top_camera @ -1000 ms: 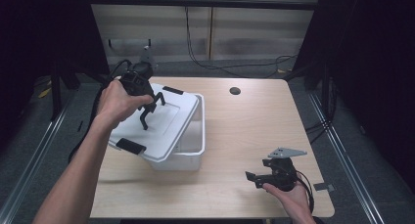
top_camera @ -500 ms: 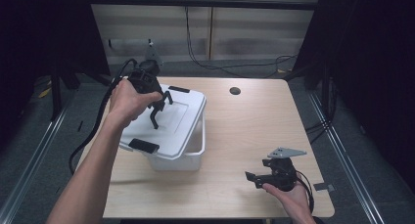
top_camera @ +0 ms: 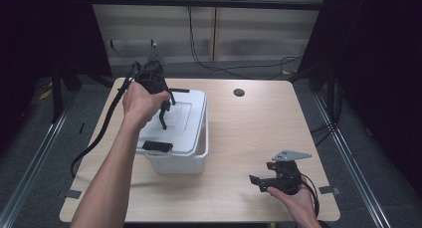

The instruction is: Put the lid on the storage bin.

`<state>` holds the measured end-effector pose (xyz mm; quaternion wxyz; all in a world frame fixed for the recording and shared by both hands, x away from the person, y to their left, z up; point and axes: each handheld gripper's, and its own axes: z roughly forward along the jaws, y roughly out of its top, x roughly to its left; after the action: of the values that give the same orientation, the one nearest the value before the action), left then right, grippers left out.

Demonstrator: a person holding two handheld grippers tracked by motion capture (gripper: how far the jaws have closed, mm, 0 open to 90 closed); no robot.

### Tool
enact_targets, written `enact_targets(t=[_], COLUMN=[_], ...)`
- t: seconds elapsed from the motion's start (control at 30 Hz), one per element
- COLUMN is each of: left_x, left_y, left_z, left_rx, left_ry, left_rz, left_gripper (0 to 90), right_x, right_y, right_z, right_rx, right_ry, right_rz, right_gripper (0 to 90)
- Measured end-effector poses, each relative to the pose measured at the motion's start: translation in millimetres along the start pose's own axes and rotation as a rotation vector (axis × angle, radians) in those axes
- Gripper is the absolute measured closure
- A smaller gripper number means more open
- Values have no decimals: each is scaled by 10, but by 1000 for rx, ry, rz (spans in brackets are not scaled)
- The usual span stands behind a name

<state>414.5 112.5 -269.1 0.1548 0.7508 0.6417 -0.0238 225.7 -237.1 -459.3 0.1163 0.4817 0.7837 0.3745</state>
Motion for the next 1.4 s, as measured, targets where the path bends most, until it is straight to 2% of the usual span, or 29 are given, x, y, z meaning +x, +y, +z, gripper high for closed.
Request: enact_targets(t=[0.07,0.13,0.17,0.2,0.27,0.37,0.47,0.5,0.6,0.63,0.67,0.7,0.77,1.0,1.13,1.2,1.27,1.33,1.37,1.4], left_x=[1,-8,-13,-10,1,14,31,22,11,1,11,5,7,-23,-38,-42,-56,-59,-66,-70], left_y=[1,1,-1,1,-2,-5,-9,-13,-15,-12,-14,-12,-13,-11,-7,-10,-12,-11,-15,-13], left_z=[3,13,22,30,56,97,113,117,123,132,130,133,145,209,248,263,277,281,290,292], left_rx=[-30,-19,-36,-33,-38,-41,-47,-46,-49,-56,-58,-55,-55,-73,-62,-55,-61,-46,-55,-43], left_ry=[-10,-1,-1,0,-2,3,-16,-4,-3,-15,-12,-5,7,-5,-1,-3,-2,-1,0,5], left_rz=[-25,-30,-48,-48,-73,-89,-102,-99,-107,-130,-125,-137,-141,-139,-144,-129,-144,-122,-134,-124], left_gripper=[848,848,848,848,848,847,848,848,848,848,849,849,849,849,849,849,849,848,849,848], right_x=[4,4,4,4,4,4,1,1,2,6,7,6,3,3,2,1,0,1,-1,-1], right_y=[-1,-1,-2,-2,-2,0,0,0,1,0,0,-1,0,0,-1,-1,-1,-1,-1,-1], right_z=[0,0,0,0,0,-1,0,0,3,2,1,0,2,2,2,1,2,1,2,3], right_rx=[1,1,1,1,1,4,4,4,6,6,6,6,7,7,7,6,5,6,6,6], right_ry=[3,3,4,4,4,4,6,6,9,9,9,8,11,12,12,13,13,13,12,13], right_rz=[-2,-1,-1,-1,-1,1,-2,-2,-3,-5,-5,-4,-3,-4,-5,-4,-4,-4,-5,-5], right_gripper=[159,158,158,158,159,158,158,158,158,159,158,158,158,159,159,158,158,159,158,158])
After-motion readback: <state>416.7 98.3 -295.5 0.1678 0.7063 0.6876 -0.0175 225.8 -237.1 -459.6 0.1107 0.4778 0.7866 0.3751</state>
